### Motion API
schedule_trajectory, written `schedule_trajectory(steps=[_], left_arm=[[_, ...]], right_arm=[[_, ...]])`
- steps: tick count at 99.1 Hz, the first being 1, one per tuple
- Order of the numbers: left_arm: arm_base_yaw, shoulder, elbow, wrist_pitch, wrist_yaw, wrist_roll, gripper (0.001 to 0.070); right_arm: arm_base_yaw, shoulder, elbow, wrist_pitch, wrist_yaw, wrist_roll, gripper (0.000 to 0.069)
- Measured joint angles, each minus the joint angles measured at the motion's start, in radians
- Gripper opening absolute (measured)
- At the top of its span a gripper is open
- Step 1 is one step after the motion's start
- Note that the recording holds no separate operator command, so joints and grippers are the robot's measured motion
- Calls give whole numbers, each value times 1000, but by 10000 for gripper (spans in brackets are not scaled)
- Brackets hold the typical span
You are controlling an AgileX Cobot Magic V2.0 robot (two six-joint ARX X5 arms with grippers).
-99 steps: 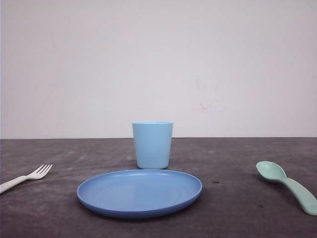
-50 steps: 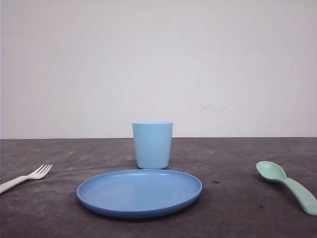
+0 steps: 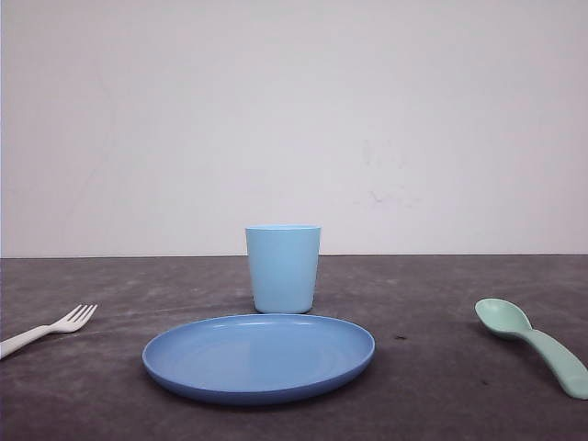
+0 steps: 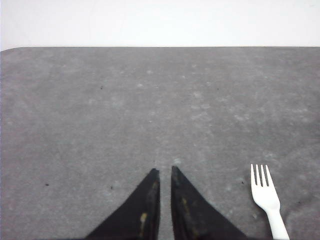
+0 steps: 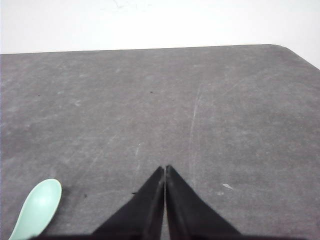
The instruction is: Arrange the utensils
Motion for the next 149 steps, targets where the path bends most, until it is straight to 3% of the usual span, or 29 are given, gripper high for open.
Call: schedule_trajectory(steps=[107,130,149], left_arm=[[0,0,0,0,0,-6,15],[0,0,0,37,28,-185,15],[0,2,33,211,130,-377,15]], right_arm=[[0,0,0,-3,-2,0,4],[0,0,2,26,-75,62,4],[0,3,133,49,-157,209,4]])
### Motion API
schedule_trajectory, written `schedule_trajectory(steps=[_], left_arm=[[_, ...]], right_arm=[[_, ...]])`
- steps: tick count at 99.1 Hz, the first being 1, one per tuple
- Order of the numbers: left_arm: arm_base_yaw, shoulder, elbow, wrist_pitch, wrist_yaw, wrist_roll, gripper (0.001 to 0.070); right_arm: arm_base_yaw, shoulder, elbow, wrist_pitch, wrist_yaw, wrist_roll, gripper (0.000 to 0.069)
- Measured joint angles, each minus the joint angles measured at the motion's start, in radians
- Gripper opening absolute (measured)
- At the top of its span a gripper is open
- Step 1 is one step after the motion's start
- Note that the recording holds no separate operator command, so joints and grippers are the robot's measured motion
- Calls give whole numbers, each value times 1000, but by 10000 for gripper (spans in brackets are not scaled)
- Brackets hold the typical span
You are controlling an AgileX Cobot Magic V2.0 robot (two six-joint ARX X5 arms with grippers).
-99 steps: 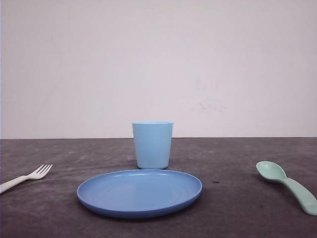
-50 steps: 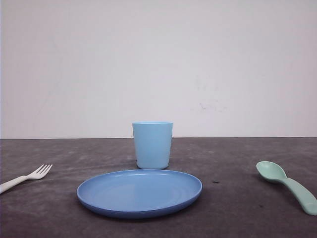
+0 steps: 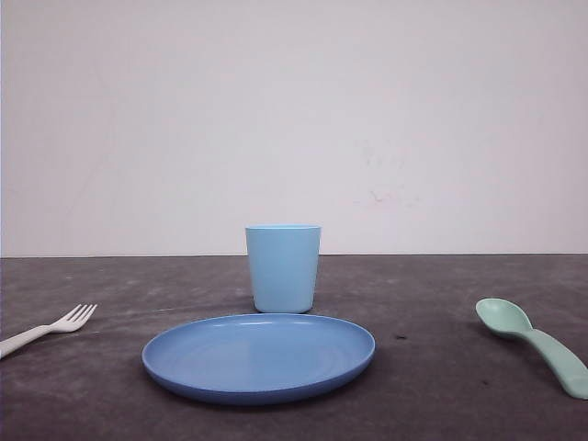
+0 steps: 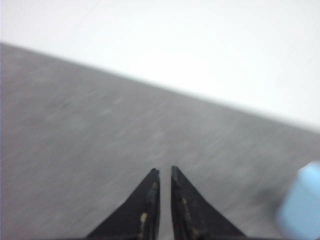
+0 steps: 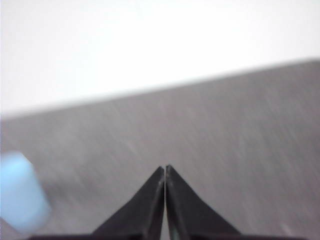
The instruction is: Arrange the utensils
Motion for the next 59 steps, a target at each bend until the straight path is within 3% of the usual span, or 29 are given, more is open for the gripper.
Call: schedule_trajectory(steps=[14,29,39,59], left_arm=[[0,11,154,24,51,-97,15],[0,102,367,-124,117,-112,15],[0,195,510,-262,151,-66,15],[0,402,789,-523,155,88,15]], right_arm=[[0,29,175,-42,-57,70,4],[0,140,406,-209,-72,79,4],[0,223,544,-309,-73,50,4],[0,399,718,-476,-72,-35,4]])
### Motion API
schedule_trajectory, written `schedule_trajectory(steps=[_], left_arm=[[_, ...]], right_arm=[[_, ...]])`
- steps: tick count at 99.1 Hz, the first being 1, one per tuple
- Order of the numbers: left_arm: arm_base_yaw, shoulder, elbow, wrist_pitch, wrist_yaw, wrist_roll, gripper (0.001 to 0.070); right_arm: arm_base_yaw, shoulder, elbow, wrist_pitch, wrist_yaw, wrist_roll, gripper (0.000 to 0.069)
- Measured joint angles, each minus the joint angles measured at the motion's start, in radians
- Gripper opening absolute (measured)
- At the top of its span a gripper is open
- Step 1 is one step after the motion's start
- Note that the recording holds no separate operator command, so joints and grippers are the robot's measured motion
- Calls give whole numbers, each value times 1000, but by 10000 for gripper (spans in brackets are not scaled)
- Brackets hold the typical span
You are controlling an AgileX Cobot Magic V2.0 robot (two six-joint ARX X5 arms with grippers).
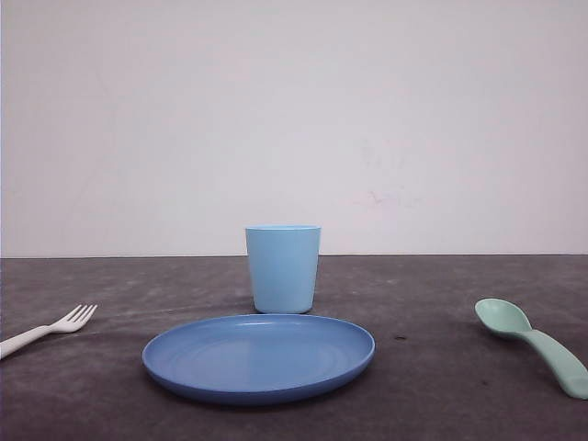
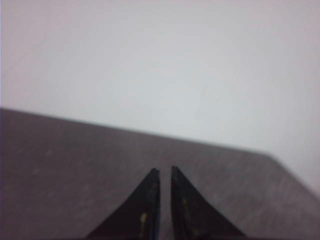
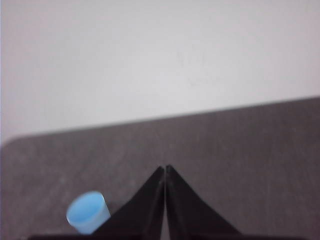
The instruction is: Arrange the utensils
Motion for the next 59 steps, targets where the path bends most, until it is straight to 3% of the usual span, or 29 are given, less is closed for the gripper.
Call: schedule_trajectory(steps=[16,44,59], left_arm=[[0,150,73,-103,-11,103,15],[-17,367,73,-189,-130,202,15],[-32,459,73,-191,-148,227,15]], right_arm=[[0,139,5,-74,1,-45,4],[0,408,5,-127,79,-140,4],[0,513,5,-136,105,-171,4]])
